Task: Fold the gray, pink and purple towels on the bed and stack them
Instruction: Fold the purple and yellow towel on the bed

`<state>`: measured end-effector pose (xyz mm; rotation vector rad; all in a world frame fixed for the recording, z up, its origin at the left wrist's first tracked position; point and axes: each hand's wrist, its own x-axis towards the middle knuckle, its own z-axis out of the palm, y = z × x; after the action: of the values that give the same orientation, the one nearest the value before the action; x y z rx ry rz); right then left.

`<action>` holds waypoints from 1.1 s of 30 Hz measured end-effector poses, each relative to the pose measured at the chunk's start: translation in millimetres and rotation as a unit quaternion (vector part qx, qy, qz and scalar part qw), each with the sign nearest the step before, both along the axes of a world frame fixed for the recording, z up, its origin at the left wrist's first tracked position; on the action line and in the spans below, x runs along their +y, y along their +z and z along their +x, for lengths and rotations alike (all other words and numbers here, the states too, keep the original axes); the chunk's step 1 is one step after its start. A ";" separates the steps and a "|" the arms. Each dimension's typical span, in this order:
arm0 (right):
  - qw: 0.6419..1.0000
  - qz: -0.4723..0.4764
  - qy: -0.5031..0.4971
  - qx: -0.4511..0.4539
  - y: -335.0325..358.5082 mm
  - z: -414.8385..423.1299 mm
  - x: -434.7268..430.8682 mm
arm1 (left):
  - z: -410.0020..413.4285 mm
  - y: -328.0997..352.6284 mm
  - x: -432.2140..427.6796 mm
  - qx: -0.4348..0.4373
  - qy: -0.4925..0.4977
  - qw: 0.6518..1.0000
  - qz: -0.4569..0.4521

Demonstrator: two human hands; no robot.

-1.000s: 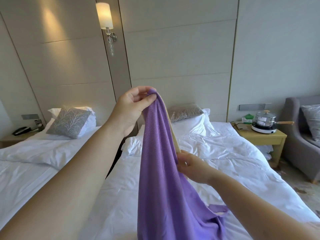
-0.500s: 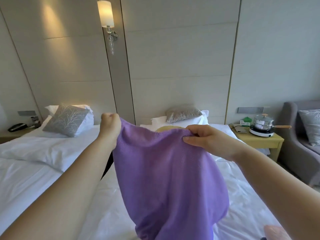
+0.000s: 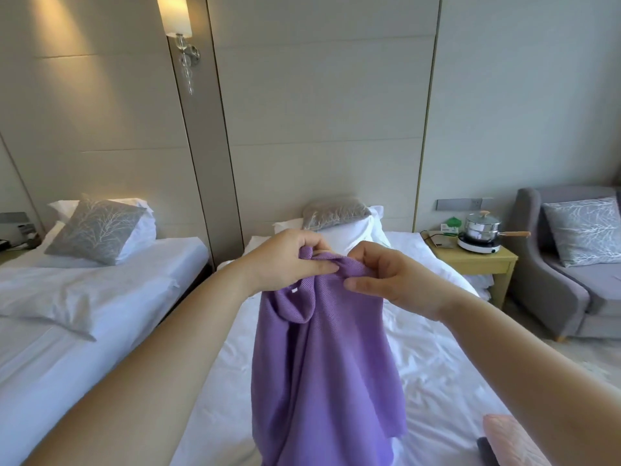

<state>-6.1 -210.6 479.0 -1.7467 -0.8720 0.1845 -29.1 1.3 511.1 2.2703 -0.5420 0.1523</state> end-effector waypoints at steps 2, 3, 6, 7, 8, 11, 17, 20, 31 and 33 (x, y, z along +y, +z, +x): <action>1.000 0.019 0.018 0.015 -8.3 0.9 -2.2 | -1.6 10.3 0.0 -0.044 0.007 0.999 -0.001; 0.999 0.019 0.026 0.023 -11.5 1.1 -2.6 | -4.0 15.8 -0.4 -0.062 0.011 0.998 -0.015; 0.998 -0.004 0.038 0.047 -20.2 0.0 -2.1 | -9.7 32.7 1.1 -0.120 0.023 0.990 -0.073; 0.999 -0.015 0.026 0.045 -22.6 -0.8 -1.8 | -10.6 37.9 3.2 -0.143 0.030 0.986 -0.085; 0.999 -0.028 0.009 0.031 -24.5 -0.7 -1.9 | -11.4 42.4 6.4 -0.166 0.042 0.981 -0.095; 0.994 -0.097 -0.038 -0.030 -20.0 -0.4 -5.9 | -10.7 51.4 24.8 -0.238 0.121 0.956 -0.121; 0.991 -0.100 -0.078 -0.047 -16.9 0.1 -12.1 | -8.7 56.1 52.8 -0.206 0.141 0.946 -0.205; 0.988 -0.110 -0.062 -0.089 -20.0 -2.9 6.2 | -8.5 48.1 36.4 -0.181 0.071 0.956 -0.220; 0.996 0.071 -0.041 0.034 -27.7 -9.6 39.2 | -9.3 45.4 22.8 -0.094 0.026 0.968 -0.231; 0.995 0.083 -0.036 0.048 -24.9 -12.9 38.3 | -10.6 46.2 26.3 -0.093 0.033 0.968 -0.229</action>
<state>-19.0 -172.3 454.1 -1.5984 -0.7317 0.1429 -39.7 27.6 557.3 1.8306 -0.4692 0.4778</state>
